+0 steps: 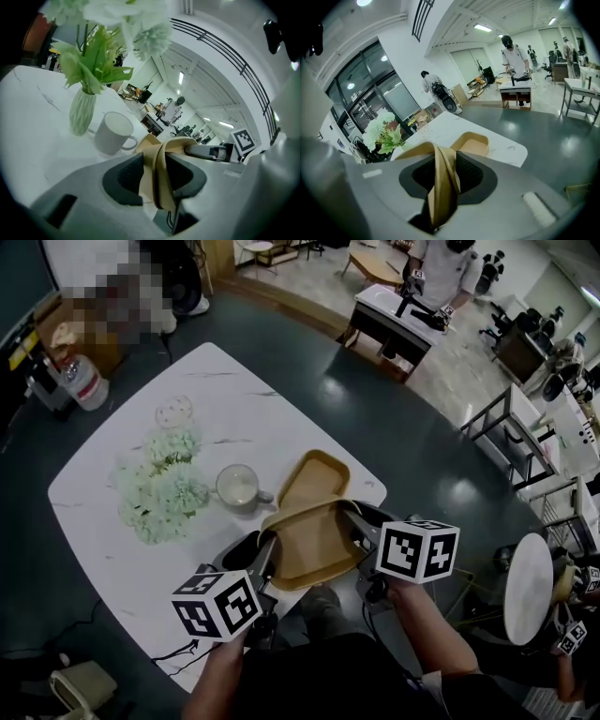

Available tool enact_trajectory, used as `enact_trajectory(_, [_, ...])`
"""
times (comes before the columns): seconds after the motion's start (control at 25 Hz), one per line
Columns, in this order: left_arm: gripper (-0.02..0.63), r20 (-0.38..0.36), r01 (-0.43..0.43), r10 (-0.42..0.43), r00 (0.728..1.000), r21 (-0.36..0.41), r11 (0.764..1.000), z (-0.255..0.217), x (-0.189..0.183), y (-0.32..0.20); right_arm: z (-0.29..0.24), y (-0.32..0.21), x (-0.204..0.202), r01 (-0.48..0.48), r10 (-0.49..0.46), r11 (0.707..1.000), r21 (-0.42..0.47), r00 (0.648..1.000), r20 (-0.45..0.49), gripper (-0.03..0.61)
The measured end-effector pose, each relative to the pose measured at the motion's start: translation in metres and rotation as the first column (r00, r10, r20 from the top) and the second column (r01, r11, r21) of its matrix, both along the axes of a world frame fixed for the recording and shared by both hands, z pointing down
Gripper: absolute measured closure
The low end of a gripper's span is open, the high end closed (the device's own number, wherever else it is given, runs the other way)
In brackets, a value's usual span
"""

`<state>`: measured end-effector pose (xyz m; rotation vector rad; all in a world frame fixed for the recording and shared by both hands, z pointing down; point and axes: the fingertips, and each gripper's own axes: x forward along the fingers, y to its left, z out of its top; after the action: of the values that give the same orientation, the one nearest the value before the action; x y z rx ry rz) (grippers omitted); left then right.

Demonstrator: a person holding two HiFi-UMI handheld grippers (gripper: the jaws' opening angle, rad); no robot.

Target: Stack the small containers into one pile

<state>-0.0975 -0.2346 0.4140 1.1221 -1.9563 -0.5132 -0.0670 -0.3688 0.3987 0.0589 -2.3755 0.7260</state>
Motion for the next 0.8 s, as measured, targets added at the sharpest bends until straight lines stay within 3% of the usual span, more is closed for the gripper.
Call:
enact_trajectory(0.44, [0.489,-0.018,0.092,-0.092,0.996,-0.009,0.996,0.002,-0.009,-0.05,0.0,-0.052,-0.036,0.163,-0.163,0.987,0.002,0.986,-0.021,0.486])
enact_trajectory(0.8, [0.48,-0.06,0.176,-0.176,0.983,-0.002,0.984,0.014,-0.018,-0.061,0.009,-0.059,-0.071,0.346,-0.344,0.938,0.033,0.937,-0.054,0.486])
